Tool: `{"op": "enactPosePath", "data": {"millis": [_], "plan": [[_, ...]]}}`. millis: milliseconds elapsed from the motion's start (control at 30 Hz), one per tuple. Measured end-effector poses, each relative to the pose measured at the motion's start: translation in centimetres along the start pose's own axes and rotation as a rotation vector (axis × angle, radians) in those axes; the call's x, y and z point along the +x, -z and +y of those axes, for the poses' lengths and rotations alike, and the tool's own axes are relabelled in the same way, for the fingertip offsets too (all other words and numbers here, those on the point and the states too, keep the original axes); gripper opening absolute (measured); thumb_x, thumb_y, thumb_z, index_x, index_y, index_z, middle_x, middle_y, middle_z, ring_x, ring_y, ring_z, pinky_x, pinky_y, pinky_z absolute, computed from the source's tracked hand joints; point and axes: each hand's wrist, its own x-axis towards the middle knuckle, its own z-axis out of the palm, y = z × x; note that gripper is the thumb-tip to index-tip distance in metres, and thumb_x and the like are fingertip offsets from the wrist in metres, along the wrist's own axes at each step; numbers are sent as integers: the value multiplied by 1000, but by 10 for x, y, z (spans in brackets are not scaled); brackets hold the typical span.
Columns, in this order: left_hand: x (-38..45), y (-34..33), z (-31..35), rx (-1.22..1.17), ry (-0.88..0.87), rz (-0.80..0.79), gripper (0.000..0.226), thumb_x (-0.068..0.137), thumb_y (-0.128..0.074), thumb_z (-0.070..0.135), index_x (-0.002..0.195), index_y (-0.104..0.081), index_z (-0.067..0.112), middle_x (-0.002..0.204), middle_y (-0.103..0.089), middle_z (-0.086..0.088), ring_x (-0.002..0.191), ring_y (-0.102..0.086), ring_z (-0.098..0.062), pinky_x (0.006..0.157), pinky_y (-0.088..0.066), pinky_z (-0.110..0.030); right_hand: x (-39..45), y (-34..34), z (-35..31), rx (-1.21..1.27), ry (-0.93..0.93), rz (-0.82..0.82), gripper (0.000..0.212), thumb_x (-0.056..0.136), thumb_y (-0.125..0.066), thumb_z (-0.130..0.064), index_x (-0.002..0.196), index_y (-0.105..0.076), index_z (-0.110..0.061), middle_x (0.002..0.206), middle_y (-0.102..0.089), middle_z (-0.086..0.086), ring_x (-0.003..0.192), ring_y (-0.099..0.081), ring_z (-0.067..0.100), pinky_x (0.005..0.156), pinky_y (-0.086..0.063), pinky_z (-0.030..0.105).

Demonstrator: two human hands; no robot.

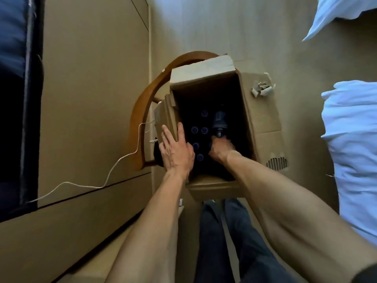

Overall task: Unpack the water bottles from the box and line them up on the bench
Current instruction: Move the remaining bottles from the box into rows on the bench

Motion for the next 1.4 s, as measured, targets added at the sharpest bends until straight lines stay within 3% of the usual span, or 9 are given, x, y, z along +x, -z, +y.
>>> {"op": "enactPosePath", "data": {"millis": [200, 467, 733, 833, 1000, 1133, 1200, 1333, 1400], "plan": [[2, -5, -1, -43, -2, 63, 70, 90, -52, 28, 154, -22, 25, 158, -14, -26, 141, -31, -37, 112, -30, -47, 25, -14, 1, 95, -64, -17, 42, 93, -53, -23, 134, -45, -16, 137, -43, 22, 121, -49, 40, 97, -45, 43], [1, -6, 0, -53, -13, 89, 72, 86, -57, 25, 152, -27, 24, 157, -18, -26, 138, -36, -36, 110, -35, -49, 32, -21, 5, 152, -93, -43, 36, 91, -58, -21, 126, -57, -12, 124, -61, 16, 113, -60, 34, 83, -50, 33], [-5, 6, 4, -3, -2, 34, 64, 92, -53, 25, 150, -28, 23, 159, -11, -25, 143, -26, -36, 114, -27, -48, 12, 16, 7, 37, -24, 288, 43, 92, -48, -10, 134, -41, -15, 113, -62, 20, 103, -62, 38, 75, -47, 38], [-12, 25, 5, -37, -37, 61, 52, 93, -53, 24, 143, -38, 19, 158, -15, -24, 141, -32, -36, 111, -31, -46, -5, 40, 1, 15, -34, 451, 33, 88, -47, -8, 121, -48, -14, 101, -67, 18, 96, -65, 39, 71, -46, 39], [-18, 74, 7, -189, -75, 84, 42, 94, -55, 18, 136, -48, 18, 155, -27, -19, 127, -49, -31, 99, -47, -41, -47, 71, -22, 63, -39, 593, 27, 82, -54, -25, 105, -58, -13, 93, -68, 16, 89, -66, 37, 67, -45, 34], [-18, 126, 3, -501, 12, 110, 28, 97, -50, 20, 124, -59, 13, 122, -57, -9, 104, -59, -22, 82, -52, -31, -91, 109, -36, 207, -13, 637, 29, 68, -60, -43, 72, -67, -15, 63, -59, 6, 67, -62, 29, 58, -39, 26], [-19, 152, -2, -583, 70, 97, 26, 99, -46, 24, 119, -61, 13, 113, -61, -8, 100, -60, -22, 83, -53, -37, -116, 135, -44, 342, 5, 669, 33, 59, -58, -48, 62, -68, -16, 52, -53, 1, 55, -56, 20, 51, -37, 22], [-32, 187, -13, -615, 183, 40, 23, 100, -40, 30, 95, -59, 18, 98, -66, -8, 77, -55, -20, 72, -43, -30, -167, 186, -66, 536, 102, 678, 26, 55, -62, -46, 52, -66, -20, 42, -51, -8, 46, -51, 8, 43, -31, 19], [-39, 198, -19, -678, 203, -42, 34, 101, -39, 35, 105, -63, 10, 94, -64, -7, 76, -57, -20, 75, -46, -31, -191, 206, -80, 599, 167, 719, 21, 59, -67, -40, 49, -65, -21, 38, -50, -8, 45, -49, 9, 45, -34, 20]]}}
